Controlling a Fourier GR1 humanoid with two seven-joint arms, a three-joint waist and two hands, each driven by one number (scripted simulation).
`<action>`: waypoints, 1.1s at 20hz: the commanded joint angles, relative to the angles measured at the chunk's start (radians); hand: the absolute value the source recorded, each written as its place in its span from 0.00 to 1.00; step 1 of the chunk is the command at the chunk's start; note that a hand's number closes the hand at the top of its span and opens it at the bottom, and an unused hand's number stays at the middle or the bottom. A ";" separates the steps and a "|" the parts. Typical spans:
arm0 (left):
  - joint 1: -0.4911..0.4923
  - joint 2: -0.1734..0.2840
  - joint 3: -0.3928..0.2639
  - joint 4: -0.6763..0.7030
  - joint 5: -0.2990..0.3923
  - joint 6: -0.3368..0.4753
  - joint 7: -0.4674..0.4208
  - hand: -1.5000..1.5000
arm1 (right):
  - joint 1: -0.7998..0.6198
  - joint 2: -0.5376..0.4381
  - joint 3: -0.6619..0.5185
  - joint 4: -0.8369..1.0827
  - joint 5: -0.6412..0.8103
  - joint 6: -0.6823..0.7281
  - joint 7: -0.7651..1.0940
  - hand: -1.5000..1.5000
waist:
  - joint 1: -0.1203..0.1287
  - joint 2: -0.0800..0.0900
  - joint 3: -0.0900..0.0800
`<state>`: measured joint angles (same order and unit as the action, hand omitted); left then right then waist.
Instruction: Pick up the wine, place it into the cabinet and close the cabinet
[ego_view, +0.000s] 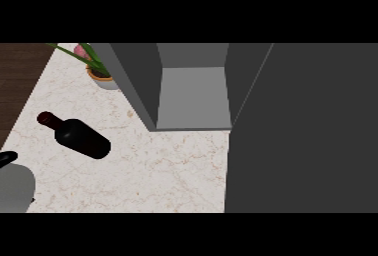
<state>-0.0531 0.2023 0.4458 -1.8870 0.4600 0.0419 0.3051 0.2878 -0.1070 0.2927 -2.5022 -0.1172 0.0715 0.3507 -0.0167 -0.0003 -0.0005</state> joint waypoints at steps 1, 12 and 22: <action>0.016 -0.001 0.003 0.092 -0.021 -0.035 -0.056 0.00 | 0.080 -0.020 -0.050 -0.149 -0.163 0.034 0.022 0.00 | 0.004 -0.001 0.001; -0.009 -0.016 0.033 0.449 -0.141 -0.057 -0.370 0.00 | 0.101 -0.008 -0.075 -0.132 -0.136 0.076 -0.016 0.00 | 0.006 0.000 0.000; -0.090 0.010 0.037 0.778 -0.129 -0.159 -0.519 0.00 | 0.114 -0.005 -0.095 -0.106 -0.171 0.107 -0.035 0.00 | 0.005 0.001 0.000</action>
<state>-0.1250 0.2079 0.4747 -1.2187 0.3223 -0.0918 -0.1743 0.3713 -0.0918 0.2552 -2.4941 -0.1343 0.1639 0.2735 -0.0148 -0.0013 0.0022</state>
